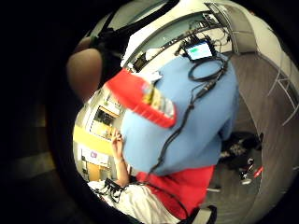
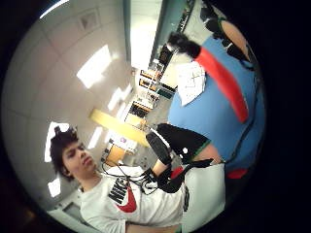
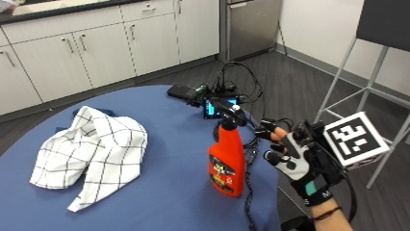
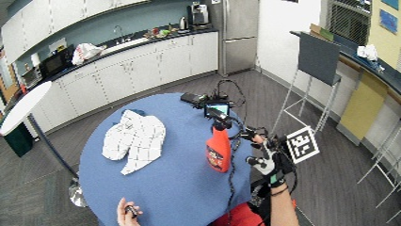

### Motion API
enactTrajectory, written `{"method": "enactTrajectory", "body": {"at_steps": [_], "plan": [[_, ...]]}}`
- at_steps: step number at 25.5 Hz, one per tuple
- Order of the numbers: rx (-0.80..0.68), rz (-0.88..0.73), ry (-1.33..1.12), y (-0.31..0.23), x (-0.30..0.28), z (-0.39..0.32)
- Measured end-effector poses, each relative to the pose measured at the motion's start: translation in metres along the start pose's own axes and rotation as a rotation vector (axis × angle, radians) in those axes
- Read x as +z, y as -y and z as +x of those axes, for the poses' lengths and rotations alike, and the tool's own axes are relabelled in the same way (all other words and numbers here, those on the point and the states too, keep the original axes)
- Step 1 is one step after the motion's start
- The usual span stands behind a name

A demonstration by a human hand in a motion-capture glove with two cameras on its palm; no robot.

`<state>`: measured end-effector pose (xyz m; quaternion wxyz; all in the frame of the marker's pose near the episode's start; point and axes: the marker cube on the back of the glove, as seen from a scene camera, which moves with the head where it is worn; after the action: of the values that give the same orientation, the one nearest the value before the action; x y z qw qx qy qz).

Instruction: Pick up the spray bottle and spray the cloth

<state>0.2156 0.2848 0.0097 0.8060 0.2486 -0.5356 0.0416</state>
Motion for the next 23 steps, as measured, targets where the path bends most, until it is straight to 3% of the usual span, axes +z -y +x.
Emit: {"method": "enactTrajectory", "body": {"at_steps": [5,10,17,23], "plan": [[0.115,-0.129,0.120,0.027,0.043,0.043],[0.090,-0.147,0.159,0.032,0.069,0.053],[0.058,0.028,0.072,0.033,0.062,0.052],[0.006,-0.057,-0.040,0.090,0.041,0.023]]}}
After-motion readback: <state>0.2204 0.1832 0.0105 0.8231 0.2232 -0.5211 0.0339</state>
